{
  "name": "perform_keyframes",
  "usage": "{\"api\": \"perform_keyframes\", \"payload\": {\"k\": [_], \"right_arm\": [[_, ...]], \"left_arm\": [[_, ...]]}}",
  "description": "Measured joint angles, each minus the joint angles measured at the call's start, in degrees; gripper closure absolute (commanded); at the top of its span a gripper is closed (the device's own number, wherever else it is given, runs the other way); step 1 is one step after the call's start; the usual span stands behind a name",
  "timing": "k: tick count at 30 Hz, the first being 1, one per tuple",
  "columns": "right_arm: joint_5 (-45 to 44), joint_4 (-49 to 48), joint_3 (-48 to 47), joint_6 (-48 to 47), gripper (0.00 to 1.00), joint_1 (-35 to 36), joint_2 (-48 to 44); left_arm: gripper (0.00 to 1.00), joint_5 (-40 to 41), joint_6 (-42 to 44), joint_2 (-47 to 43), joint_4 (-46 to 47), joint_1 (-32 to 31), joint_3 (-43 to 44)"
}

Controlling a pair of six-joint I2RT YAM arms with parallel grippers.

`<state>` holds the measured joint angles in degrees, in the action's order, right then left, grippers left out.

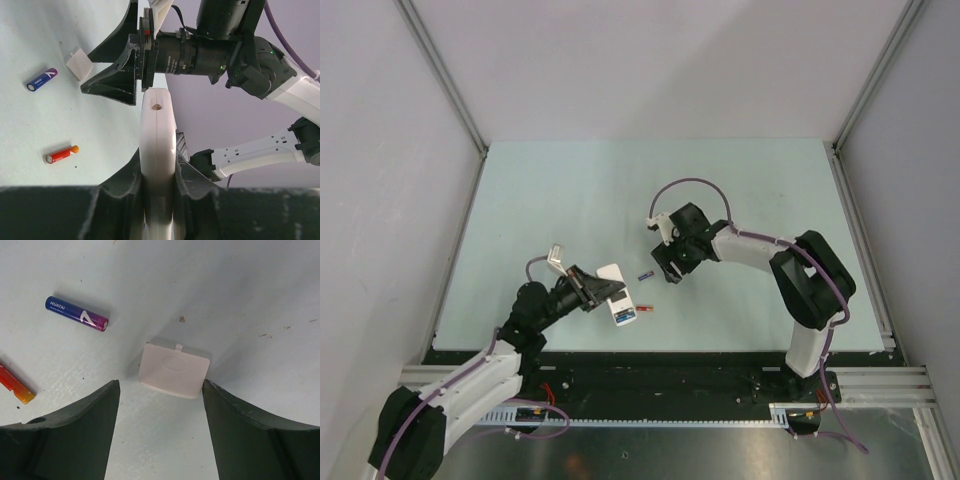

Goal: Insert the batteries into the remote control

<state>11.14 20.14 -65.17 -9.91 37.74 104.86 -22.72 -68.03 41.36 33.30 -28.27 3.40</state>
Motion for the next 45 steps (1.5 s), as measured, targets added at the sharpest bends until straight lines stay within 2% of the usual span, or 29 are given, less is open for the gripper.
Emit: {"api": "perform_keyframes", "payload": {"k": [10, 24, 29, 30, 34, 45], "right_arm": [[-6.88, 0.44, 0.39, 5.35, 0.28, 2.47, -0.31], [-18.49, 2.27, 0.35, 21.99, 0.28, 9.66, -0.17], [-19.93, 2.29, 0.11, 24.57, 0.24, 9.81, 0.11], [-20.15, 2.34, 0.02, 24.94, 0.2, 9.75, 0.17], [-20.87, 2.4, -0.11, 26.43, 0.15, 9.16, 0.26], [-24.13, 4.15, -2.01, 35.63, 0.2, 8.76, 1.53]], "left_arm": [[1.0, 0.02, 0.0, -0.13, -0.02, 0.0, -0.09], [1.0, 0.02, 0.02, 1.07, -0.02, 0.0, -0.09], [1.0, 0.0, 0.02, 1.07, -0.02, 0.0, -0.09], [1.0, 0.0, 0.02, 1.07, -0.02, 0.0, -0.09], [1.0, 0.04, 0.0, 0.98, 0.0, 0.0, -0.09], [1.0, 0.04, 0.0, 1.57, -0.02, 0.0, -0.09]]}}
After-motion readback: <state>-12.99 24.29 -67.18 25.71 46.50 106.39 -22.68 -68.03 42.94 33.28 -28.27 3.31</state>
